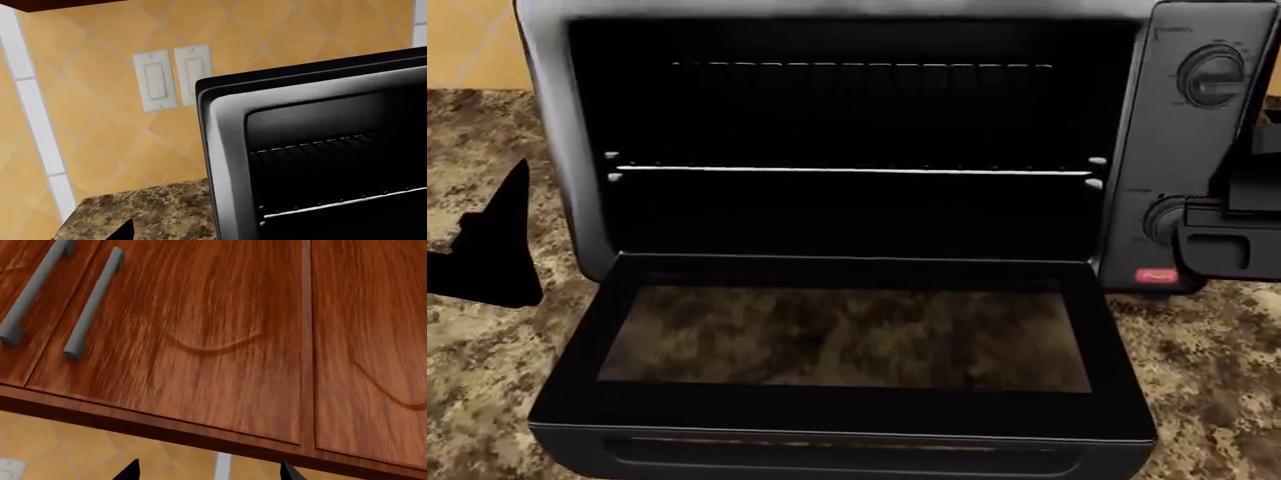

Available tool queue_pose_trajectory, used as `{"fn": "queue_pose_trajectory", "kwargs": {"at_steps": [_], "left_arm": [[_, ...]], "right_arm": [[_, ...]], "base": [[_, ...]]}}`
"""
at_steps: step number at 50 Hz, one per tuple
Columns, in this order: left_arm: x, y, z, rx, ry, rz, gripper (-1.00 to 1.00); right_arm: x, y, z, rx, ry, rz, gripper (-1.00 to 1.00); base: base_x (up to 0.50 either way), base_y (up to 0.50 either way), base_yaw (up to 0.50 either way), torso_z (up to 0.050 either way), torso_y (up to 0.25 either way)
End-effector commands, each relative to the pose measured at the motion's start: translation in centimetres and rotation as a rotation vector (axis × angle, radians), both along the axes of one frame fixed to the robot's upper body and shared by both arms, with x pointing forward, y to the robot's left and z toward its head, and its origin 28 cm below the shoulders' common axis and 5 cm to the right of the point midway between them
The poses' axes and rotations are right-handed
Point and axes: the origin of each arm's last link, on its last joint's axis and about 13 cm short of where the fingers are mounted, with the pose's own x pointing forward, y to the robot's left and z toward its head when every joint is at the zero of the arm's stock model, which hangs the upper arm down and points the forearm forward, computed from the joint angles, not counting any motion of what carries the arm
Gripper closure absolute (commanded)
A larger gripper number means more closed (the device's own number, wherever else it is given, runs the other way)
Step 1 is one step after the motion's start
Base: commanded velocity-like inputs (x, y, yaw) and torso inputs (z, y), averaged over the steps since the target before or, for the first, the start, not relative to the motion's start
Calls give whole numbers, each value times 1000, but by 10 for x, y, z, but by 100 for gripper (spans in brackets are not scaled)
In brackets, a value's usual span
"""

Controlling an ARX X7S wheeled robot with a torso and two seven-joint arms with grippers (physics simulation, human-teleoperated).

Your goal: Close the toaster oven door.

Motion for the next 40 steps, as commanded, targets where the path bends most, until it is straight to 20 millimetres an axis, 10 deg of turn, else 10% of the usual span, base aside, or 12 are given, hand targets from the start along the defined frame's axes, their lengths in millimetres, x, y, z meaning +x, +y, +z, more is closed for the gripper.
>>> {"fn": "queue_pose_trajectory", "kwargs": {"at_steps": [1, 15, 40], "left_arm": [[-1, -2, 2, 5, -4, -7, -100], [-4, 7, 3, 49, -38, -41, -100], [-29, 88, 28, 864, -197, -282, -100]], "right_arm": [[-3, -1, 0, 6, -7, 1, -100], [-3, 0, -1, 2, -12, 13, -100], [-4, 4, 3, -17, -14, 26, -100]], "base": [[359, 0, 0, 0, 0], [26, 0, 0, 0, 1], [0, 0, 0, 0, 0]]}}
